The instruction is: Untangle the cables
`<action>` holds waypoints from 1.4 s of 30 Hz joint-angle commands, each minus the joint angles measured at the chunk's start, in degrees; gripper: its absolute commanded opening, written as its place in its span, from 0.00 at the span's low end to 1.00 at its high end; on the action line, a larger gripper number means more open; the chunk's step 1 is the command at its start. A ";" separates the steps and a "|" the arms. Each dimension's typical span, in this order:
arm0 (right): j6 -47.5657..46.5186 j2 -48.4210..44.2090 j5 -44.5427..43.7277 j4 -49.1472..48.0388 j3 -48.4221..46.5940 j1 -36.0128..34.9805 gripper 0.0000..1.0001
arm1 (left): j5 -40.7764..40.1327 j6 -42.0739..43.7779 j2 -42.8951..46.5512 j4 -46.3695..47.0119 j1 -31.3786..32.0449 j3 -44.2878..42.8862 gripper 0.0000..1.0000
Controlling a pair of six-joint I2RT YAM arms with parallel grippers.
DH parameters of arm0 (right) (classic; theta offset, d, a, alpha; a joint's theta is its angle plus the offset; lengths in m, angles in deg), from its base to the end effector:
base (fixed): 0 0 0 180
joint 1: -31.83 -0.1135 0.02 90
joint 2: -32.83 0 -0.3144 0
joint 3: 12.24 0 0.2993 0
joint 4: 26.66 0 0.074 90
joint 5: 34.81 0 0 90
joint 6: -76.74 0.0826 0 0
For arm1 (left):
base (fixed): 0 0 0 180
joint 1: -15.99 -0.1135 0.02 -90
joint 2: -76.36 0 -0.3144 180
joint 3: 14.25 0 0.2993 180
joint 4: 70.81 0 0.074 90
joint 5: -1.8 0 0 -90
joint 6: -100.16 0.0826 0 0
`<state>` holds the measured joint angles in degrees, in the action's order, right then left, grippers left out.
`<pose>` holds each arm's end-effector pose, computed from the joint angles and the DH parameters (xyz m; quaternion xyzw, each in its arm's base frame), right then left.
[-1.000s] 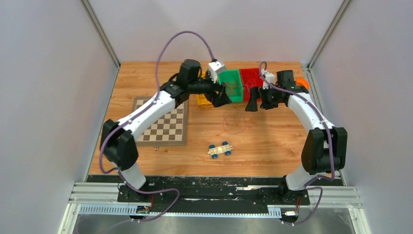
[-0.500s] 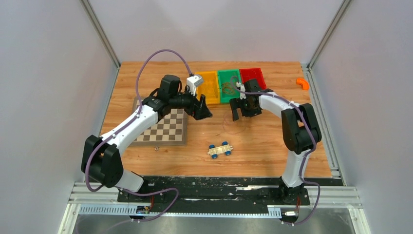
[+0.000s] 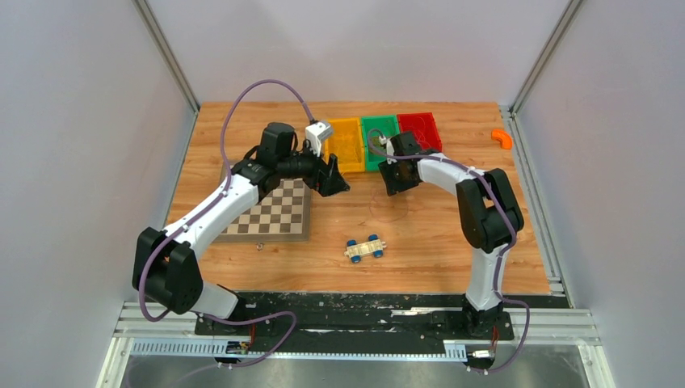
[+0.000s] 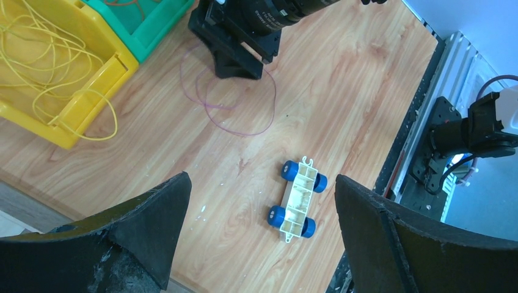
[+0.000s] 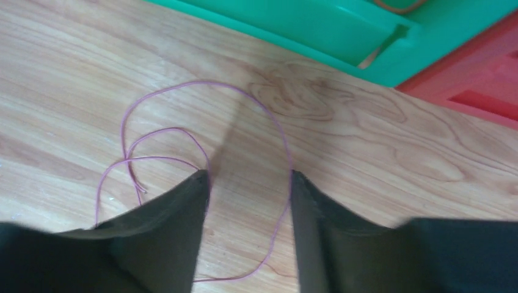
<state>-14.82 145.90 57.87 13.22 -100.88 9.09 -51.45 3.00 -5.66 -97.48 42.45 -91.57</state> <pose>0.4445 0.1905 0.1379 -0.2102 0.9518 0.0633 0.2143 0.3310 -0.2200 0.3274 0.2909 0.7899 -0.3975 0.3653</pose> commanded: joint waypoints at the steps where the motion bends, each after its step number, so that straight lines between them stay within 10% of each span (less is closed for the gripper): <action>1: -1.98 0.13 -0.35 -0.64 2.04 -0.21 0.38 | -0.28 0.75 1.03 1.90 -0.72 0.33 0.95; 6: -5.13 -3.94 2.08 0.12 3.22 -0.25 0.00 | -0.12 0.42 1.45 2.56 -1.43 1.17 0.95; 21: -12.63 -24.43 6.66 0.67 -7.24 4.19 0.00 | 1.16 2.93 1.39 3.11 -2.28 0.78 0.96; 42: -10.35 0.33 -10.73 -13.81 -39.65 14.98 0.00 | -2.27 -0.21 -6.33 0.98 -5.64 -6.23 1.00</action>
<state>-26.10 141.60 55.79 7.43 -137.12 24.48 -52.67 3.85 -10.56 -96.76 37.23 -94.31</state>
